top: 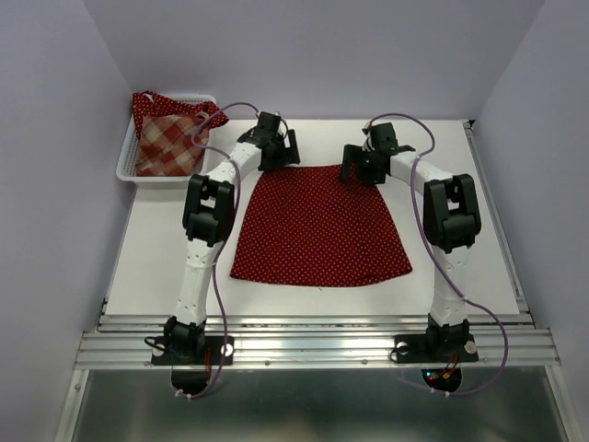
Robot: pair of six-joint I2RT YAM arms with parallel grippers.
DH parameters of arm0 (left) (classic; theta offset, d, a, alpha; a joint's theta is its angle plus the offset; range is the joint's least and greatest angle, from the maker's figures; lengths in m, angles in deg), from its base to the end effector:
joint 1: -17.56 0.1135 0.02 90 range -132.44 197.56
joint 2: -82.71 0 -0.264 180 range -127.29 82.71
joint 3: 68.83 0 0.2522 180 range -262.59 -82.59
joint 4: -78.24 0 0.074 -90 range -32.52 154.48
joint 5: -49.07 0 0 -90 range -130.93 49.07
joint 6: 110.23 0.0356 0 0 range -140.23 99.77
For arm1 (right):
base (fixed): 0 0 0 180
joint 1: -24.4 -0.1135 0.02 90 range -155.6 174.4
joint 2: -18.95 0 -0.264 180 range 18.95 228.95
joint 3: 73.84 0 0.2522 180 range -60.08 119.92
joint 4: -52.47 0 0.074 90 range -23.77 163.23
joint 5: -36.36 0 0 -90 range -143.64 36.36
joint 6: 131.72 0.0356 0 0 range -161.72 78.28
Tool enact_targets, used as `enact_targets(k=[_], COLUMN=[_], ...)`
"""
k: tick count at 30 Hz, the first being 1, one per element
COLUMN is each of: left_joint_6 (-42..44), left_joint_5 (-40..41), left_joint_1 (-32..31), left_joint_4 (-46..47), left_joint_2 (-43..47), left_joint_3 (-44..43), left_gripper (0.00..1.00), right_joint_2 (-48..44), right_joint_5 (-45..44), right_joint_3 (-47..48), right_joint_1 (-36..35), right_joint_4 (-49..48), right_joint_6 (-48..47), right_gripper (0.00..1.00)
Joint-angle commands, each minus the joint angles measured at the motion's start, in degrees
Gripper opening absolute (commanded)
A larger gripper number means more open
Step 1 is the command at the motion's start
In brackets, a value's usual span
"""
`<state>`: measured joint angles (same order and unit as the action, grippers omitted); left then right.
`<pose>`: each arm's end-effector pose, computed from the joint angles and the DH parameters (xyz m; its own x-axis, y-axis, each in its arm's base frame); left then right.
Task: Fold and stack the skirts
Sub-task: Fold the skirt
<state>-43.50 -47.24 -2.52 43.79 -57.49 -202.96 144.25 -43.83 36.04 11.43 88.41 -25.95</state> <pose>0.5216 -0.1948 0.1848 -0.7264 -0.1525 -0.6701 0.1445 0.9194 -0.3659 0.4701 0.1145 0.1767 -0.8208 0.0858 -0.5648 -0.1057 0.9488 0.2978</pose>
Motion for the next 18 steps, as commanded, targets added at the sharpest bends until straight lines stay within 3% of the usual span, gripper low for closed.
enact_targets(k=[1,5,11,15,18], left_joint_6=[1.9,2.5,2.8,-0.8,-6.0], left_joint_5=[2.8,3.4,12.4,18.4,25.4], left_joint_1=[1.2,1.1,1.4,2.2,2.4], left_joint_4=[-4.0,-6.3,-5.5,-8.7,-10.4], left_joint_2=[0.9,6.1,20.2,33.9,45.9], left_joint_3=[0.3,-0.7,10.8,20.4,34.2], left_gripper=[0.99,0.99,0.99,0.99,0.99], right_joint_2=[-0.7,-8.8,-24.3,-33.1,-36.3], right_joint_5=[0.3,-0.7,-6.5,-13.9,-19.8], right_joint_3=[3.0,-0.2,-12.0,-18.8,-21.7], right_joint_1=[0.7,0.7,-6.1,-21.1,-32.8], right_joint_4=[3.3,3.3,1.5,1.7,1.6], right_joint_6=[-3.7,-4.0,-1.6,2.4,7.0], right_gripper=[1.00,1.00,1.00,1.00,1.00])
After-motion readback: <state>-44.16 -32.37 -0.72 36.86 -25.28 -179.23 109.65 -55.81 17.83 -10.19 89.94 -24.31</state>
